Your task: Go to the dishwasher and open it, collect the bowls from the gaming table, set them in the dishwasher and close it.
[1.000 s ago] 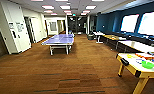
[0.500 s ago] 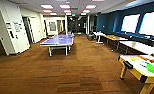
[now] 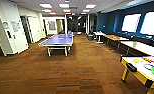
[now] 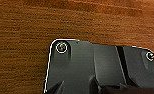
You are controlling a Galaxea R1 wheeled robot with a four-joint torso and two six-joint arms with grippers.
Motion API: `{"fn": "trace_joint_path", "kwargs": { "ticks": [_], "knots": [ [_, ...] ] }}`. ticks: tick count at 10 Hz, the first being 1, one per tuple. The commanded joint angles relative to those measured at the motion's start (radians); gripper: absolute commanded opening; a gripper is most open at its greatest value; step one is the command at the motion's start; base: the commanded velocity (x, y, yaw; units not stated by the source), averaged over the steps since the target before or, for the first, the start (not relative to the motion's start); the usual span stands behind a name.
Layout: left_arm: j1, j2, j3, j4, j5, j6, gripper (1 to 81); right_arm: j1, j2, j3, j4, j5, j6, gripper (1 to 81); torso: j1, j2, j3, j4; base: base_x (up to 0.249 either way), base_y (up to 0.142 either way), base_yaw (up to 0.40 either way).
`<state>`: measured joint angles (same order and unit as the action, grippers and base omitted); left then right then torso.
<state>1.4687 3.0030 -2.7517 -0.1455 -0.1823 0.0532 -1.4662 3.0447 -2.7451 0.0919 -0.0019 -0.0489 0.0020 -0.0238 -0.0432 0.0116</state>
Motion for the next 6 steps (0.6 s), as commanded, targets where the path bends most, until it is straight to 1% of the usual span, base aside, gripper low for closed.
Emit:
{"fn": "trace_joint_path", "kwargs": {
  "ticks": [1,6],
  "knots": [
    [-0.043,-0.005,-0.003,0.007,0.046,0.004,81.1,0.048,0.002,0.001,0.0,-0.061,-0.002,81.1,0.0,0.0,0.0,0.0,0.0,0.0,0.0],
    [-0.043,-0.007,-0.002,0.006,0.046,0.004,81.1,0.049,0.001,0.001,0.0,-0.061,-0.002,81.1,-0.002,0.0,0.0,0.0,0.0,0.0,0.0]
  ]
}}
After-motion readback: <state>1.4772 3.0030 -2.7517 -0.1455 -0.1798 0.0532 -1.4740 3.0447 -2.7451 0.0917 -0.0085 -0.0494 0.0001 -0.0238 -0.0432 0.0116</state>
